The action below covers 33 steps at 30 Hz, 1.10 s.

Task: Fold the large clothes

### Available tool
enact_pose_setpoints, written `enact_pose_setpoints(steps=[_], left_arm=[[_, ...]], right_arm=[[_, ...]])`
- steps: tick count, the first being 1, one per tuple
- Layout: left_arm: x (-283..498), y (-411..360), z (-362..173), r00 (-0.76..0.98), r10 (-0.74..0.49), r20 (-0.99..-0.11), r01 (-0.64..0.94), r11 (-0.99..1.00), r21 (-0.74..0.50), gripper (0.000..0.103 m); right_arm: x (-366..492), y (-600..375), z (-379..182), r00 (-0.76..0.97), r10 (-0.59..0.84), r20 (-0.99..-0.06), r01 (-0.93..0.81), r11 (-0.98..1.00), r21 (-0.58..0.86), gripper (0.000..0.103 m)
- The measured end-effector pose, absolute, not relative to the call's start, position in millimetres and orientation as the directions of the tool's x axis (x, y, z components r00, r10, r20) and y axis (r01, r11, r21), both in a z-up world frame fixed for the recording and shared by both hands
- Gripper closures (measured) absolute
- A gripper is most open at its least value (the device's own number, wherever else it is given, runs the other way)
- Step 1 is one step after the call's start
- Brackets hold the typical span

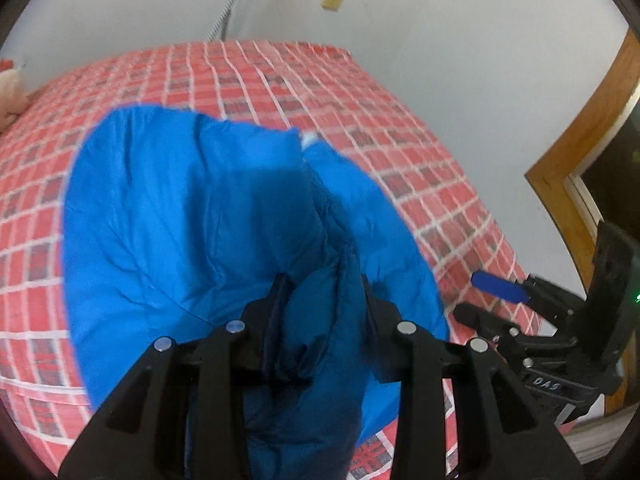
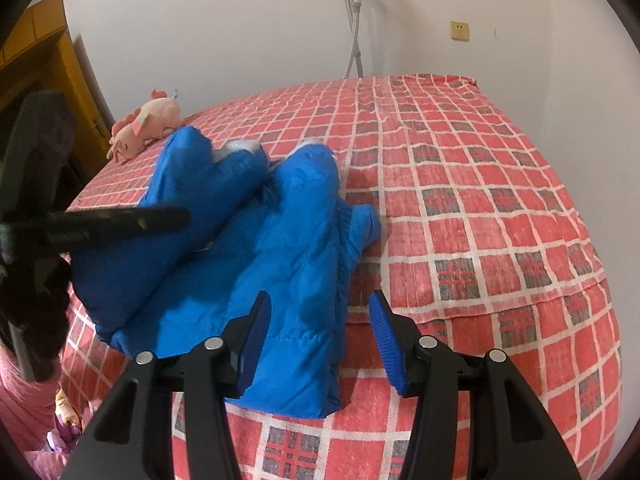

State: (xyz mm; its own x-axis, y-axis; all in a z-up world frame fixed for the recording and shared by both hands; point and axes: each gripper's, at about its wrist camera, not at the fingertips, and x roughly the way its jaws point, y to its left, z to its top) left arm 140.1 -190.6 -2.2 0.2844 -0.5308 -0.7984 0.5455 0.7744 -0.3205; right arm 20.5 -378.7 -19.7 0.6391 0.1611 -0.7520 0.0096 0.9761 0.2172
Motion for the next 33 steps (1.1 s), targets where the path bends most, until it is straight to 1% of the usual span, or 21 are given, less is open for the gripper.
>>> enact_pose_setpoints(steps=[6,10,11,12,15,17,19,21,22,23,24,25,26,27,29,33], left_arm=[[136.3,-198.0,-23.2,0.273,-0.529,-0.804,0.561,0.766,-0.313,0.07],[135.9,-195.5,-21.8,0.259,-0.541,-0.8,0.562,0.758,-0.33,0.069],[135.2,-194.5,-19.1,0.257,-0.544,-0.799,0.564,0.756,-0.333,0.067],[133.1,-192.8,-14.3,0.249,-0.557,-0.792,0.571,0.745,-0.344,0.06],[125.0,-185.8,4.6,0.218,-0.615,-0.758,0.593,0.701,-0.397,0.047],[119.2,-174.2,23.9,0.207,-0.664,-0.718,0.602,0.665,-0.442,0.044],[116.4,-160.7,39.8,0.208,-0.701,-0.682,0.602,0.641,-0.476,0.044],[117.9,-145.4,53.9,0.214,-0.729,-0.65,0.594,0.625,-0.506,0.042],[119.8,-138.7,58.5,0.229,-0.732,-0.642,0.586,0.63,-0.509,0.042],[124.0,-128.1,63.8,0.266,-0.722,-0.639,0.574,0.651,-0.497,0.041],[126.4,-121.8,65.2,0.297,-0.705,-0.644,0.562,0.675,-0.479,0.041],[132.0,-112.9,65.4,0.348,-0.666,-0.66,0.535,0.719,-0.443,0.041],[135.3,-108.8,64.9,0.381,-0.632,-0.675,0.516,0.751,-0.412,0.04],[141.9,-102.2,61.0,0.439,-0.563,-0.7,0.478,0.806,-0.349,0.04],[152.1,-93.8,51.9,0.512,-0.474,-0.716,0.42,0.866,-0.272,0.04],[167.6,-83.6,32.8,0.55,-0.402,-0.732,0.361,0.905,-0.225,0.04]], right_arm=[[24.4,-378.9,-25.2,0.628,0.163,-0.761,0.017,0.975,0.223,0.052],[28.1,-378.2,-25.3,0.62,0.167,-0.767,0.018,0.974,0.226,0.052],[29.4,-378.3,-24.6,0.617,0.168,-0.769,0.02,0.973,0.228,0.052],[30.4,-378.2,-23.5,0.616,0.167,-0.77,0.022,0.973,0.229,0.052],[34.6,-377.2,-16.7,0.618,0.164,-0.769,0.019,0.975,0.224,0.052],[38.7,-375.4,-9.5,0.622,0.167,-0.765,0.011,0.975,0.221,0.051],[44.7,-372.7,-0.5,0.623,0.177,-0.762,0.001,0.974,0.227,0.043],[50.8,-368.7,7.6,0.622,0.196,-0.758,-0.017,0.971,0.237,0.039],[55.0,-366.2,11.8,0.62,0.211,-0.756,-0.029,0.969,0.247,0.036],[60.8,-362.7,16.5,0.612,0.238,-0.754,-0.046,0.963,0.266,0.033],[66.2,-359.6,19.7,0.601,0.266,-0.754,-0.062,0.956,0.288,0.027],[72.2,-356.6,21.4,0.587,0.295,-0.754,-0.075,0.947,0.312,0.023],[82.5,-352.6,22.1,0.561,0.339,-0.755,-0.087,0.931,0.353,0.022],[90.4,-350.1,21.3,0.54,0.366,-0.758,-0.089,0.92,0.381,0.021],[107.3,-345.3,15.4,0.487,0.416,-0.768,-0.08,0.897,0.434,0.019],[137.6,-337.2,-2.7,0.396,0.468,-0.79,-0.029,0.866,0.499,0.019]])
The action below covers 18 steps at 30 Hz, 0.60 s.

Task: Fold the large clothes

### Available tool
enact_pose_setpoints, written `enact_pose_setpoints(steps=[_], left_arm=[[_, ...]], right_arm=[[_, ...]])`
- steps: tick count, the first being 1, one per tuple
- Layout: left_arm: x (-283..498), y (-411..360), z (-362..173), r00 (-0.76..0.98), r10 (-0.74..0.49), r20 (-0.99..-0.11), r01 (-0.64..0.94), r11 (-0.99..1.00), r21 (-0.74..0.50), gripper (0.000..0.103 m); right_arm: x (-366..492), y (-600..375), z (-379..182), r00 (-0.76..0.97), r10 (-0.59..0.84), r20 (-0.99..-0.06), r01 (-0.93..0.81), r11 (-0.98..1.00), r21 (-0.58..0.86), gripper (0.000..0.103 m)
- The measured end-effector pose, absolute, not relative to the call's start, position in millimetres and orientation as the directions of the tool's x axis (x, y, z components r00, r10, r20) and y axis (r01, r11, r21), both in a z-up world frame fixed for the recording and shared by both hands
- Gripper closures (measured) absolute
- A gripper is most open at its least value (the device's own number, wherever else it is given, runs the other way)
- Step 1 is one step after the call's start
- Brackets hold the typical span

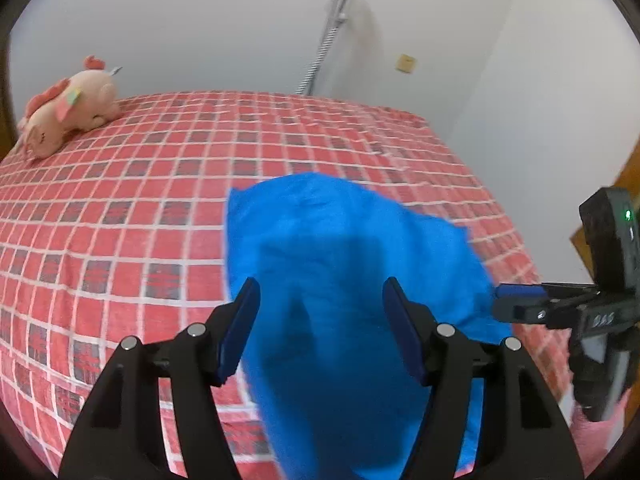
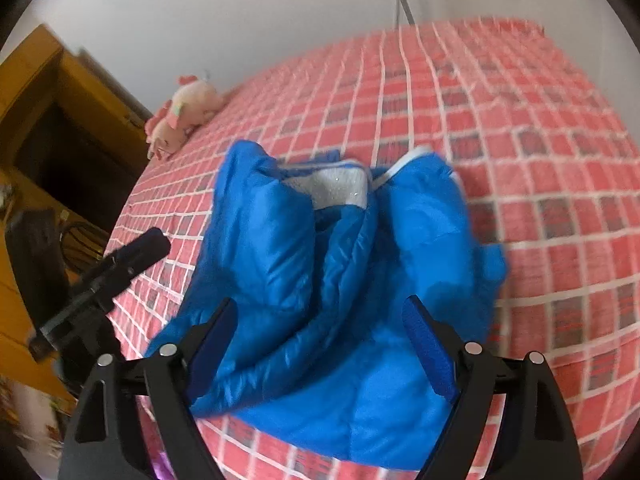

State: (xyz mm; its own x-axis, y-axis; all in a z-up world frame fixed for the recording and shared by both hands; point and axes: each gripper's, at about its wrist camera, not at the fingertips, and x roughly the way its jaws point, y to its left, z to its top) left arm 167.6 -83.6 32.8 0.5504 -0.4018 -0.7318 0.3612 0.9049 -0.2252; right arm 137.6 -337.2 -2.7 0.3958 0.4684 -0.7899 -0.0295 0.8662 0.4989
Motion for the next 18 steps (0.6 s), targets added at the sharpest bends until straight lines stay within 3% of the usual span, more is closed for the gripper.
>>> enact_pose_setpoints(steps=[9,11,16,18], left_arm=[[183.4,-71.3,13.4,0.543,-0.402,-0.737,0.345,0.907,-0.24,0.039],[183.3,-70.7,9.0,0.535,-0.399,-0.745,0.341,0.908,-0.242,0.038],[183.2,-71.3,-2.3,0.506,-0.406,-0.761,0.344,0.904,-0.254,0.037],[182.9,-70.5,-2.9,0.505,-0.41,-0.76,0.346,0.902,-0.256,0.035]], right_arm=[[165.5,-298.6,-19.9,0.311,0.41,-0.857,-0.02,0.905,0.425,0.019],[171.2,-291.4,-22.0,0.309,0.379,-0.872,-0.022,0.92,0.392,0.025],[170.2,-271.0,-14.8,0.36,0.296,-0.885,-0.074,0.954,0.289,0.07],[166.6,-263.0,-6.6,0.387,0.271,-0.881,-0.1,0.963,0.252,0.08]])
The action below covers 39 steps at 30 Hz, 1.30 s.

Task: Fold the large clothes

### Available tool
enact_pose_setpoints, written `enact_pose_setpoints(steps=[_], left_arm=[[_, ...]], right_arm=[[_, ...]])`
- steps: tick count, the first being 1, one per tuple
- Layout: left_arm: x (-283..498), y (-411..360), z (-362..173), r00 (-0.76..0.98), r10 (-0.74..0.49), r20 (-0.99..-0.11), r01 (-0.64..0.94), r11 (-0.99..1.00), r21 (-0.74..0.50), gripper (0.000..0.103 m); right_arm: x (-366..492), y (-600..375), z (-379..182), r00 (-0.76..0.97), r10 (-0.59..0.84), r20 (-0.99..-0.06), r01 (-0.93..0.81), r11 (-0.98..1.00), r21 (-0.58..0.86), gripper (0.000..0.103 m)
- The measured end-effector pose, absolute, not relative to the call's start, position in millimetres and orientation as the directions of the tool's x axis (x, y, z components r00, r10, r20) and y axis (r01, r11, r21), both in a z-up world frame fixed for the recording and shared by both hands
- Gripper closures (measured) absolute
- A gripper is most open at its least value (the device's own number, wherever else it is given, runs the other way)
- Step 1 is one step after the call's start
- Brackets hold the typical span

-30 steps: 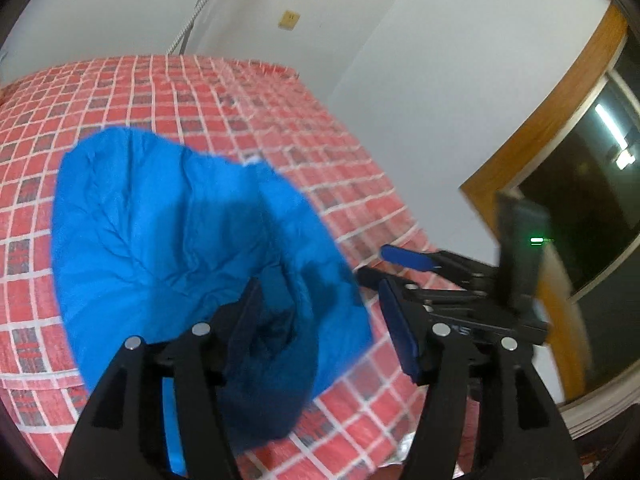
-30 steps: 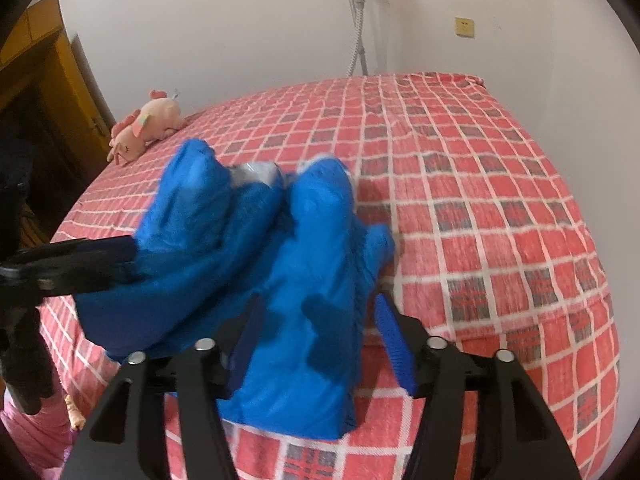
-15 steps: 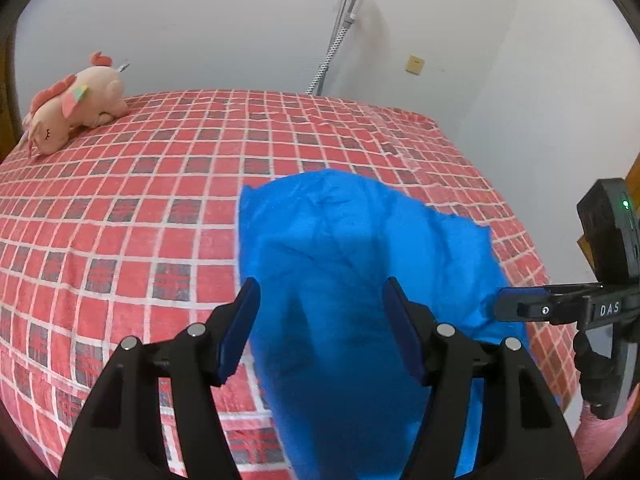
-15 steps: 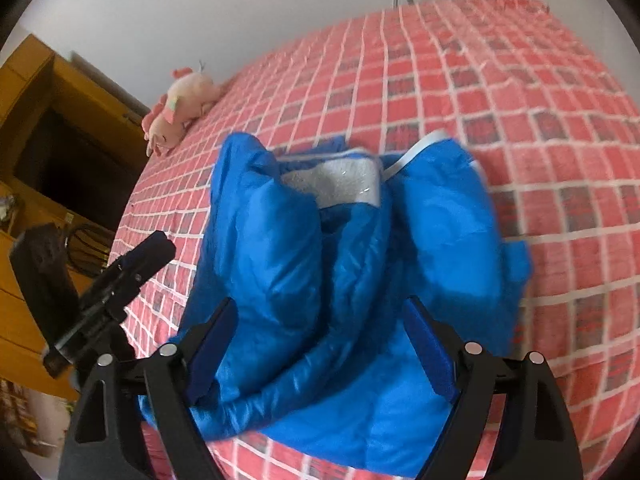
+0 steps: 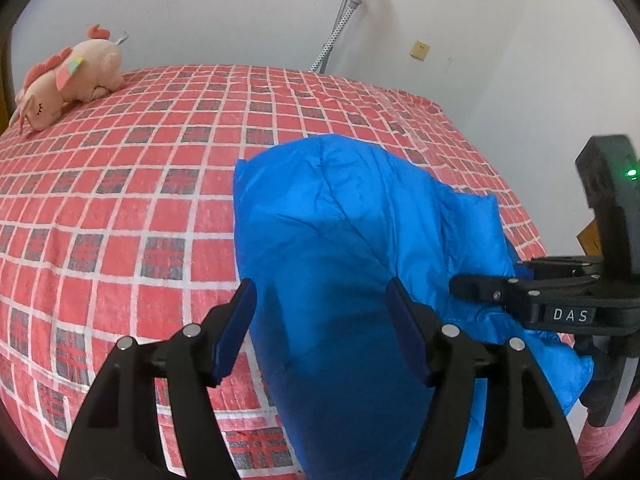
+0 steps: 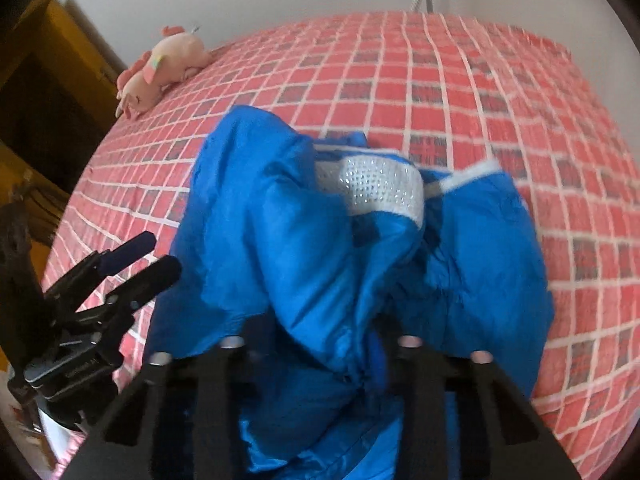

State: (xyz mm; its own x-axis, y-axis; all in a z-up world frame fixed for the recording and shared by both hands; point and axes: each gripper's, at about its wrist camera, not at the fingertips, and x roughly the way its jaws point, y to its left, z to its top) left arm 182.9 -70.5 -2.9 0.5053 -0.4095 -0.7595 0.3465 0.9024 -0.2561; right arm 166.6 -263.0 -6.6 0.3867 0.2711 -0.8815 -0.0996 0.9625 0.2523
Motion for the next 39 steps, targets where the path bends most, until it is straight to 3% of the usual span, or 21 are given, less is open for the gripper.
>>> enact_pose_setpoints(steps=[4,12,22,32,39], left_arm=[[180.8,-64.2,1.4,0.522,-0.422,-0.742,0.338,0.9,-0.274,0.032],[175.4,-51.6,22.5,0.555,-0.472,-0.685,0.333,0.881,-0.337,0.029],[159.8,-74.3,33.0,0.496,-0.541,-0.679,0.413,0.835,-0.363,0.028],[138.3,-124.6,27.9,0.428,-0.548,-0.719,0.51,0.803,-0.309,0.028],[132.1,-149.6,-0.1,0.394,-0.517,-0.76,0.519,0.808,-0.28,0.025]], right_arm=[[163.1,-255.4,10.0,0.425,0.257,-0.868,-0.129,0.966,0.223,0.087],[143.7,-266.8,52.3,0.495,0.256,-0.83,-0.169,0.966,0.196,0.089],[120.2,-338.2,61.9,0.542,0.218,-0.812,-0.059,0.973,0.222,0.091],[102.9,-388.2,16.4,0.499,0.238,-0.833,0.009,0.96,0.28,0.09],[96.1,-398.4,-36.9,0.495,0.245,-0.833,0.007,0.958,0.286,0.083]])
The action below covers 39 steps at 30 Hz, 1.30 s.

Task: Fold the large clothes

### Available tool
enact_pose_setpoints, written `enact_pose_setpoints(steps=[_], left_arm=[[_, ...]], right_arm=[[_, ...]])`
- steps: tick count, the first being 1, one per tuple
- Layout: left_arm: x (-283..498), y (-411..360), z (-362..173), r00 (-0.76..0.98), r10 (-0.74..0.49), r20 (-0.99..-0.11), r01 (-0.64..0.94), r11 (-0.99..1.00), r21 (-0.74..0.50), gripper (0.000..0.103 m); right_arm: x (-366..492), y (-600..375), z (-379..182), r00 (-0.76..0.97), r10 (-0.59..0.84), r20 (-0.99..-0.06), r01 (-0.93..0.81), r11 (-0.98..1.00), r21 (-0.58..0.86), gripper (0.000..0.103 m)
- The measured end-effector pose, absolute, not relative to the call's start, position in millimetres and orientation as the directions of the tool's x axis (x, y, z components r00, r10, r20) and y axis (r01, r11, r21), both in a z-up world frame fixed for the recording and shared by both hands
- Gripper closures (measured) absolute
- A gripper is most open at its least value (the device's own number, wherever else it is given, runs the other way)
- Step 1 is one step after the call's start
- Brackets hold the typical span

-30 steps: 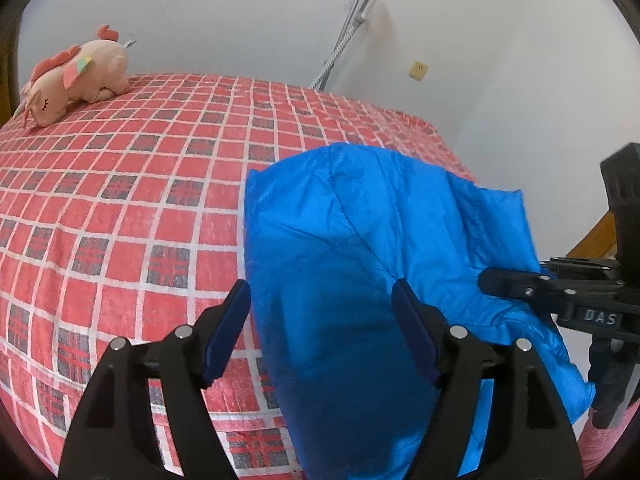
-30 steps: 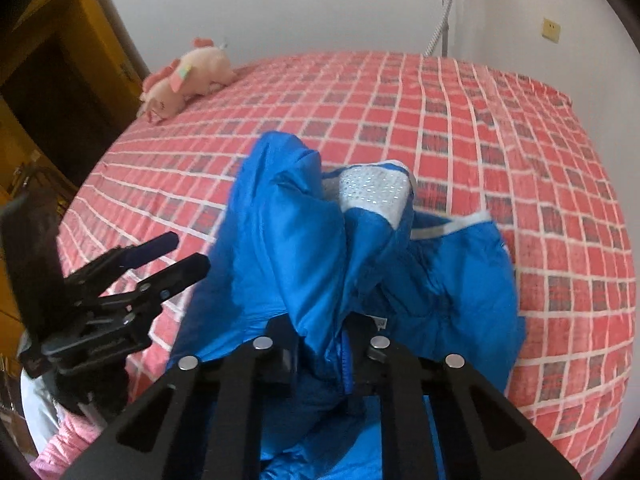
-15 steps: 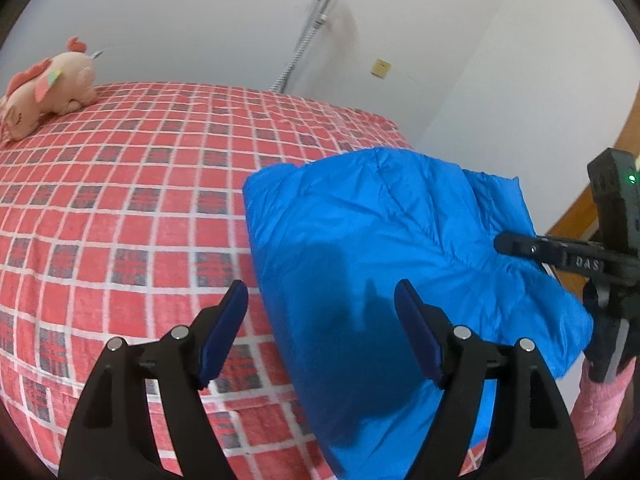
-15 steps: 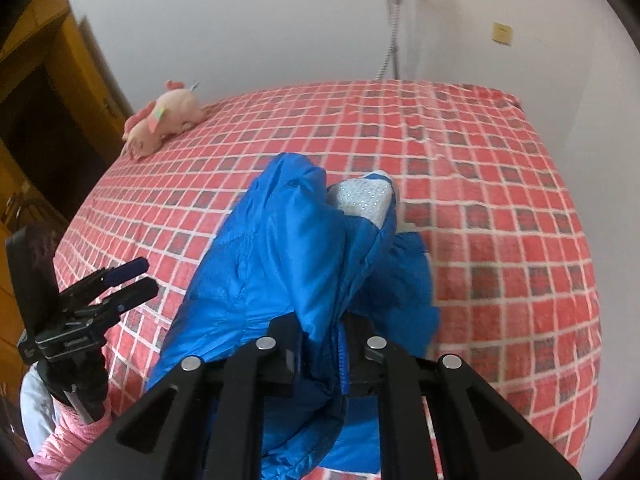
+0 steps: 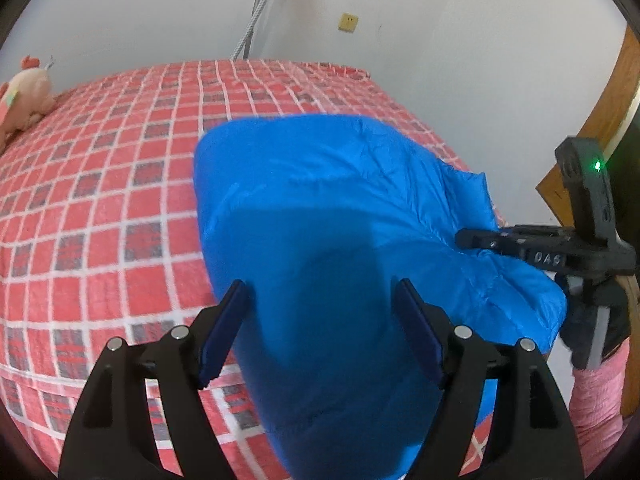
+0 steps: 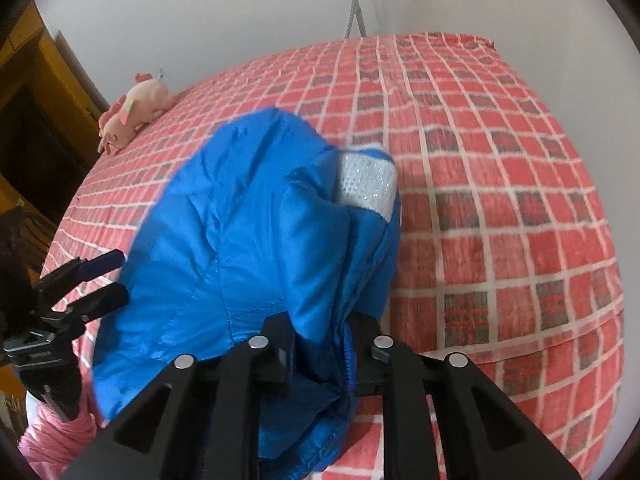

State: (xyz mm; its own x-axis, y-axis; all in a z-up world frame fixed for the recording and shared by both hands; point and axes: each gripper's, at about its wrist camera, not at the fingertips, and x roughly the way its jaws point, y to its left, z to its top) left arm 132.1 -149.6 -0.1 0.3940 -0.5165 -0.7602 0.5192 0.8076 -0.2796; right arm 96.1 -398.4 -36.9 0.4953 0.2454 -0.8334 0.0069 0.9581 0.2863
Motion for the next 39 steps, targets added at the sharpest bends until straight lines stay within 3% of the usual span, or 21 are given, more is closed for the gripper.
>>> enact_pose_setpoints(steps=[5,9,11,15,18,21,24,32,39], left_arm=[[130.2,-155.1,-7.2,0.432,-0.492,-0.756,0.509,0.825,-0.245,0.024],[129.1,-149.1,-1.0,0.426,-0.483,-0.765,0.483,0.836,-0.26,0.026],[124.9,-143.0,6.0,0.438,-0.48,-0.76,0.475,0.842,-0.258,0.026],[114.7,-141.0,17.0,0.476,-0.462,-0.748,0.471,0.853,-0.227,0.026],[105.8,-144.4,19.3,0.488,-0.455,-0.745,0.478,0.853,-0.209,0.026],[98.5,-148.0,17.8,0.487,-0.456,-0.745,0.489,0.849,-0.201,0.026],[91.7,-147.1,15.1,0.484,-0.458,-0.746,0.494,0.846,-0.198,0.026],[84.0,-149.2,-6.9,0.443,-0.474,-0.761,0.519,0.828,-0.213,0.024],[75.5,-155.4,-24.0,0.476,-0.445,-0.759,0.538,0.83,-0.149,0.023]], right_arm=[[91.5,-402.2,-48.6,0.509,0.26,-0.821,0.021,0.949,0.314,0.079],[85.0,-400.9,-28.2,0.51,0.197,-0.837,0.036,0.968,0.249,0.062],[73.9,-396.2,-7.7,0.543,0.155,-0.825,0.027,0.979,0.201,0.062],[55.6,-380.9,32.3,0.614,0.121,-0.78,-0.02,0.99,0.138,0.065],[52.1,-354.7,44.9,0.599,0.221,-0.77,-0.144,0.975,0.168,0.068],[49.5,-329.8,37.3,0.54,0.275,-0.796,-0.221,0.958,0.181,0.078],[41.2,-322.8,29.5,0.552,0.211,-0.807,-0.222,0.97,0.102,0.083],[19.8,-325.5,-13.6,0.511,0.104,-0.853,-0.189,0.982,0.006,0.084],[17.3,-338.9,-50.4,0.514,0.158,-0.843,-0.146,0.985,0.095,0.083]])
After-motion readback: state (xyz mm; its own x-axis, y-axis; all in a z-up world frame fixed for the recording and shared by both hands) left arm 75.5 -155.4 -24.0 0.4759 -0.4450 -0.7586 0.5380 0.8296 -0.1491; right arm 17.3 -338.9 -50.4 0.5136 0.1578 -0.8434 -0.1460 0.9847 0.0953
